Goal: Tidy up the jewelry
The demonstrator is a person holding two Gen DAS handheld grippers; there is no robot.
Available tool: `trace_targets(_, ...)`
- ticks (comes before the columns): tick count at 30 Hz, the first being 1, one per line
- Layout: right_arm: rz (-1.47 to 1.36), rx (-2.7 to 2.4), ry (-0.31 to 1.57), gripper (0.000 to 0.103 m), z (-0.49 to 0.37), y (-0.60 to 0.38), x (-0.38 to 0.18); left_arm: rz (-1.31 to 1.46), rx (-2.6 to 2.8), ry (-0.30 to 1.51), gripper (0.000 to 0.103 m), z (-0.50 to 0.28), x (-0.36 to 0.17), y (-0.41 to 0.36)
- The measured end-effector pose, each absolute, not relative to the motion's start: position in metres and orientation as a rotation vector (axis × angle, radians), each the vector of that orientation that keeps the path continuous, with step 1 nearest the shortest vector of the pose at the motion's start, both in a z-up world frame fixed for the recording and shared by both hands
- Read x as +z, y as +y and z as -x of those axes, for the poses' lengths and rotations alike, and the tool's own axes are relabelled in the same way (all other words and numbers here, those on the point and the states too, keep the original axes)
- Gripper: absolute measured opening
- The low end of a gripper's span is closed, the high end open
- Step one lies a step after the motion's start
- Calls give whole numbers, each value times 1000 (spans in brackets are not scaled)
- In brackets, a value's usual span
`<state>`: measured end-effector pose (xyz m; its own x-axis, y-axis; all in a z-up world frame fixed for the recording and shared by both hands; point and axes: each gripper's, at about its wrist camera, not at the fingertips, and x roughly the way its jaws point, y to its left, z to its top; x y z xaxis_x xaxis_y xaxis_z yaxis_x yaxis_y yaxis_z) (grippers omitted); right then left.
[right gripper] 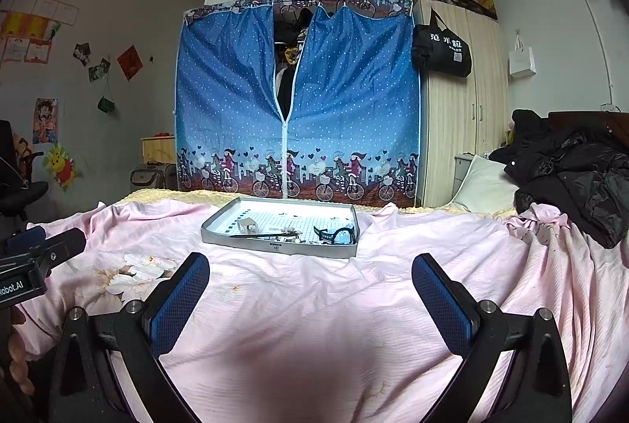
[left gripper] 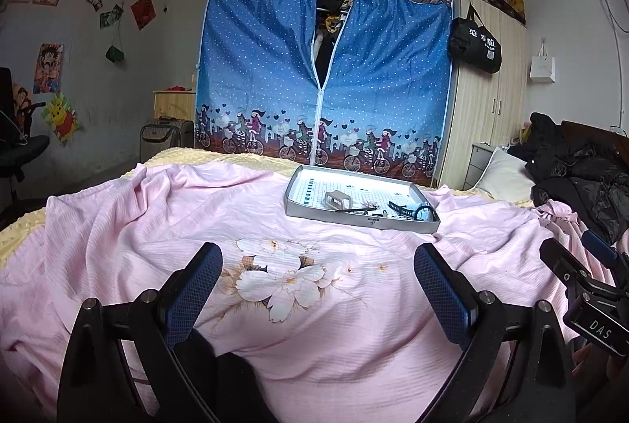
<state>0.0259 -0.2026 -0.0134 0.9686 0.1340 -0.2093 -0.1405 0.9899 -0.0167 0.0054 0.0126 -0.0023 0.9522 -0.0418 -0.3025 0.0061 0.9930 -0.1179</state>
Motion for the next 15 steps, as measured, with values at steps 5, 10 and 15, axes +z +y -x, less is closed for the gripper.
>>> trace_targets(5, 32, 139, 210, 103, -26, -202, -13, 122, -21, 308, 96, -5, -2, 12)
trace_targets(10, 36, 143, 215, 103, -26, -200, -16, 121, -22, 307, 96, -5, -2, 12)
trace_targets(15, 36, 145, 217, 103, -26, -200, -18, 121, -21, 308, 96, -5, -3, 12)
